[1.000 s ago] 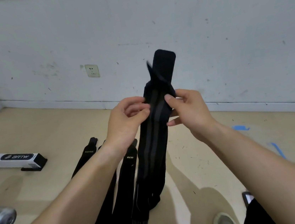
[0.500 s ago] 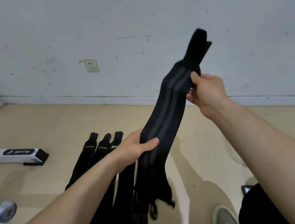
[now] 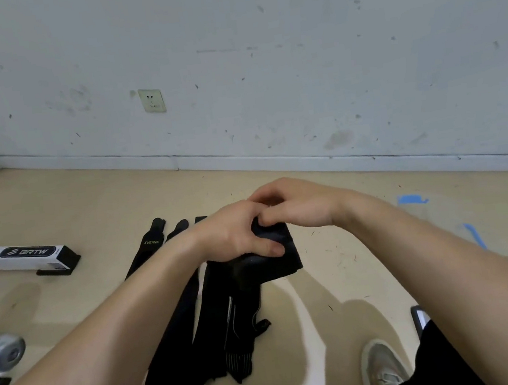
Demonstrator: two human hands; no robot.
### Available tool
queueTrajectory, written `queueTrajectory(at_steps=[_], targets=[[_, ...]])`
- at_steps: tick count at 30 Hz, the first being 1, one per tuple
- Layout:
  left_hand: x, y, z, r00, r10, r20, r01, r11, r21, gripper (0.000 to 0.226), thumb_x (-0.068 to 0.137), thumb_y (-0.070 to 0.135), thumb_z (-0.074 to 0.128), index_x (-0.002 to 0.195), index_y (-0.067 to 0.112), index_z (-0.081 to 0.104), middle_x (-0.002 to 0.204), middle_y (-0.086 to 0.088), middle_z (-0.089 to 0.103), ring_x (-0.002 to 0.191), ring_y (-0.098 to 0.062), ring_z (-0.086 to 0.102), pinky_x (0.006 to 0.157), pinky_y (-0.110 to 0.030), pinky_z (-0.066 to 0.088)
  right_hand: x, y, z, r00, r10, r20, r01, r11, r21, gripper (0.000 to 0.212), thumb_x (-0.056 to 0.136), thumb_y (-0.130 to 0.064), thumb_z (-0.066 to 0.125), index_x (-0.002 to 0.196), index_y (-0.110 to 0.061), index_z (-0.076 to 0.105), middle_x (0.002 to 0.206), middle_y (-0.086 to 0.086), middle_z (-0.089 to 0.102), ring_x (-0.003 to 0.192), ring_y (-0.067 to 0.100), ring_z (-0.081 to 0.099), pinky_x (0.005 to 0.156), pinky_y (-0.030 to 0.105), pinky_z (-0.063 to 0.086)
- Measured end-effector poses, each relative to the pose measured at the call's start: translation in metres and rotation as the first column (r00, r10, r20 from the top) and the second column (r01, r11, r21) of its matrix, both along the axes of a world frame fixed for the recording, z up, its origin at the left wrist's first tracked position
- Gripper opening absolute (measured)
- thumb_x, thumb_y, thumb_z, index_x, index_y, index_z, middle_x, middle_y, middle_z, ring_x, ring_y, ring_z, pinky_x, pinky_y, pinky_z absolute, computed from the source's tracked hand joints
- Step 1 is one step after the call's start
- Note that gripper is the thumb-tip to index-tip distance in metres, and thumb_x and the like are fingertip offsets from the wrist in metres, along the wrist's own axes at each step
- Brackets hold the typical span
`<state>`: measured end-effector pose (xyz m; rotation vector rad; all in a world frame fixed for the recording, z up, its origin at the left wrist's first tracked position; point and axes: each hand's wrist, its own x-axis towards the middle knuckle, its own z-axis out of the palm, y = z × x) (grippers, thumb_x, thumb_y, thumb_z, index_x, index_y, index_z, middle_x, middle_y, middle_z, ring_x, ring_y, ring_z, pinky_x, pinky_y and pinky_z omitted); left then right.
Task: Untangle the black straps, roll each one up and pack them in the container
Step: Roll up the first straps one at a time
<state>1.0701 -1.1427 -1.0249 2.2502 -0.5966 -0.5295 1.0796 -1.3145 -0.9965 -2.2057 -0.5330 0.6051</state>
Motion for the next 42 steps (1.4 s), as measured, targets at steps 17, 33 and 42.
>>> queueTrajectory(at_steps=[17, 33, 42], targets=[[0.001, 0.086, -0.020, 0.961, 0.181, -0.208, -0.156, 0.979, 0.131, 0.021, 0.090, 0.040, 0.074, 0.099, 0.021, 0.076, 0.094, 0.004, 0.079, 0.088, -0.018, 0.074, 0.087, -0.035, 0.054, 0.021, -0.089, -0.011, 0.979, -0.204, 0.023, 0.205, 0.968, -0.143, 0.016, 0.101, -0.018, 0.061, 0.089, -0.020, 0.071, 0.073, -0.011, 0.070, 0.071, 0.010, 0.063, 0.065, 0.021, 0.044], [-0.015, 0.029, 0.028, 0.987, -0.041, 0.155, -0.019, 0.931, 0.365, 0.010, 0.085, 0.042, 0.079, 0.086, 0.038, 0.070, 0.065, 0.010, 0.059, 0.062, -0.005, 0.052, 0.062, -0.028, 0.037, -0.006, 0.008, -0.030, 0.992, 0.114, -0.057, -0.111, 0.993, 0.043, 0.030, 0.076, -0.051, 0.073, 0.092, -0.027, 0.065, 0.090, 0.019, 0.064, 0.080, 0.030, 0.057, 0.077, 0.047, 0.045], [-0.018, 0.034, 0.017, 0.697, 0.557, 0.452, -0.650, 0.756, 0.070, 0.090, 0.067, 0.062, 0.083, 0.140, 0.030, 0.043, 0.144, 0.007, 0.045, 0.138, -0.022, 0.037, 0.113, -0.044, 0.027, -0.001, 0.011, -0.038, 0.965, -0.229, -0.129, 0.261, 0.894, 0.363, 0.010, 0.098, -0.015, 0.066, 0.100, -0.012, 0.075, 0.092, 0.012, 0.078, 0.084, 0.018, 0.072, 0.087, 0.045, 0.058]])
